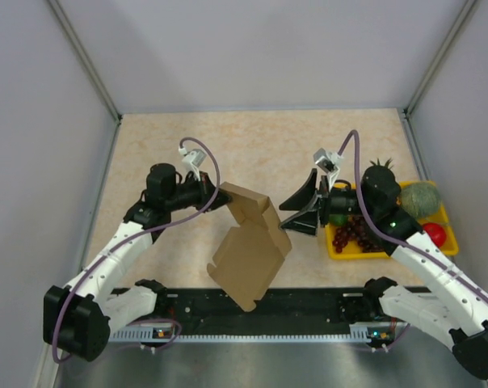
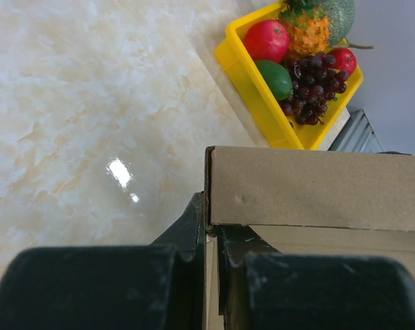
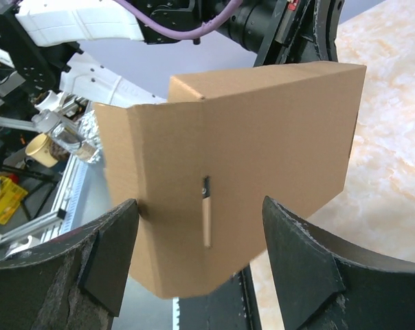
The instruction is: Fold the paper box
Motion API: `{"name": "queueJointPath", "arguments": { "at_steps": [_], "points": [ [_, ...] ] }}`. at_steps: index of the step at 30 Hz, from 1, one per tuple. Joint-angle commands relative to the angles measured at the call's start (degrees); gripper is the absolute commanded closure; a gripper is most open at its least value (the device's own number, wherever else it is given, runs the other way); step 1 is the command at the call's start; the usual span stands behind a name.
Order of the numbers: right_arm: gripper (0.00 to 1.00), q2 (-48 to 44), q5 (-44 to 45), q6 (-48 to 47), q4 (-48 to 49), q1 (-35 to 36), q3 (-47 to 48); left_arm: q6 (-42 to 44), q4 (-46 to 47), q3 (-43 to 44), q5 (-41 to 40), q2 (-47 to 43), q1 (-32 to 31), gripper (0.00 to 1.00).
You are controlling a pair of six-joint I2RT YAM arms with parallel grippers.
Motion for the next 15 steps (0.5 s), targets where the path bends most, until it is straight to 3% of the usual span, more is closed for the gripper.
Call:
{"name": "queueJointPath", "arguments": {
  "at_steps": [1,7,15],
  "points": [
    [0.28,-0.4,8.8,-2.2,2.3,3.7,-1.4,-0.7,-0.9,2.9,-4.2,-2.4,0.2,1.00],
    [0.28,1.3,15.4,-5.6,0.4,7.9,0.3,-0.8,-3.4,4.3,-4.8,-3.1,0.2,1.00],
    [0.39,2.9,28.3,-8.5,-5.0,13.1,2.6,-2.5,-3.3,3.5,-7.3,-4.9,-0.2,1.00]
  ]
}}
